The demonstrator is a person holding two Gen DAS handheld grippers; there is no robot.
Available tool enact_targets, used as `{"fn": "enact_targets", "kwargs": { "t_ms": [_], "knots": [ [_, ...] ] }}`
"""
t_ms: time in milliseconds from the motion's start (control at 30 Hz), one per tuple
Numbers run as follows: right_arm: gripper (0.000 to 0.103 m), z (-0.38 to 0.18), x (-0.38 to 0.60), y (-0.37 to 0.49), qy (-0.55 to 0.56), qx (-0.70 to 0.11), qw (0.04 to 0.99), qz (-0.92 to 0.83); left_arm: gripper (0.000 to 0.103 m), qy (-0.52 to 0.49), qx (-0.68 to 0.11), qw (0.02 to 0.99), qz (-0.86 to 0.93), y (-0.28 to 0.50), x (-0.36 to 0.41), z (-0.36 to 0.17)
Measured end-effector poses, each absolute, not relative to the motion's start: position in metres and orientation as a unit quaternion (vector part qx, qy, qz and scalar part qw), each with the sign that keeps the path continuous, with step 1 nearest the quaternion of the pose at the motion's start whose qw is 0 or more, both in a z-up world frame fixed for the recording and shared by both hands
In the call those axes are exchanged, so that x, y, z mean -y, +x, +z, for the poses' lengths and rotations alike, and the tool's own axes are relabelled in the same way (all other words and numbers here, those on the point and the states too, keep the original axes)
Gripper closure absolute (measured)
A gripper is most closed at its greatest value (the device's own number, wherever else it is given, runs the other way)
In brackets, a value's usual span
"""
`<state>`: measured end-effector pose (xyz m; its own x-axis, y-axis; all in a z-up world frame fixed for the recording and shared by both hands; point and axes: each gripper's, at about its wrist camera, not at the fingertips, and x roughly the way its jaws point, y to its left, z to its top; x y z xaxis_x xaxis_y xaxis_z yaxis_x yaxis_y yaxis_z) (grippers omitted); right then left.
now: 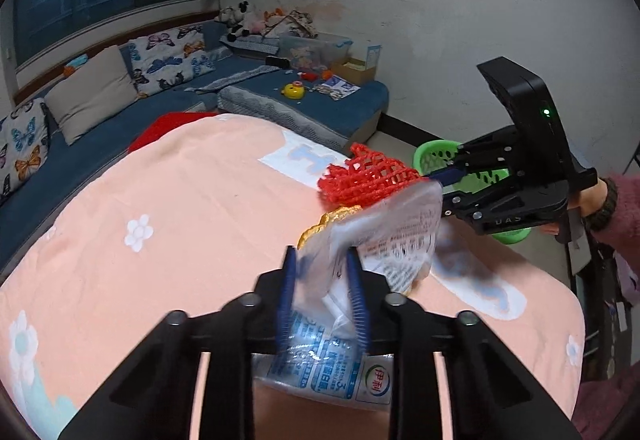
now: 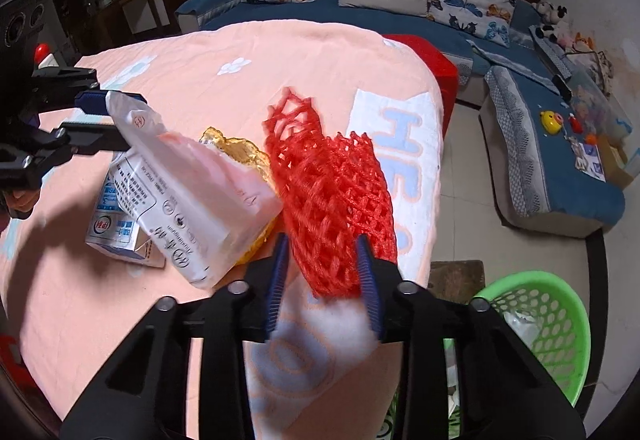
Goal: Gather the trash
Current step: 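Grasp the red foam net with the right tool while the left tool grasps the white packet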
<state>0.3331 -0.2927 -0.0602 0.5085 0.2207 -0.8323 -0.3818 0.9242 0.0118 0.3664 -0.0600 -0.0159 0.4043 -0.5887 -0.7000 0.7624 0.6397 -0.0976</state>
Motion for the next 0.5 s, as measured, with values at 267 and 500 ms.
{"fn": "enact_targets", "kwargs": {
  "t_ms": [267,500],
  "knots": [
    [0.088,-0.049,0.301,0.318,-0.057,-0.449,0.874,0.176,0.095,0.122,-0.349,0.848,-0.380,0.338,0.055,-0.003],
    [0.091,-0.031,0.316,0.290,-0.028,-0.432,0.885,0.172,0.096,0.085,-0.337,0.868,-0.353,0.316,0.043,0.018]
  ]
}}
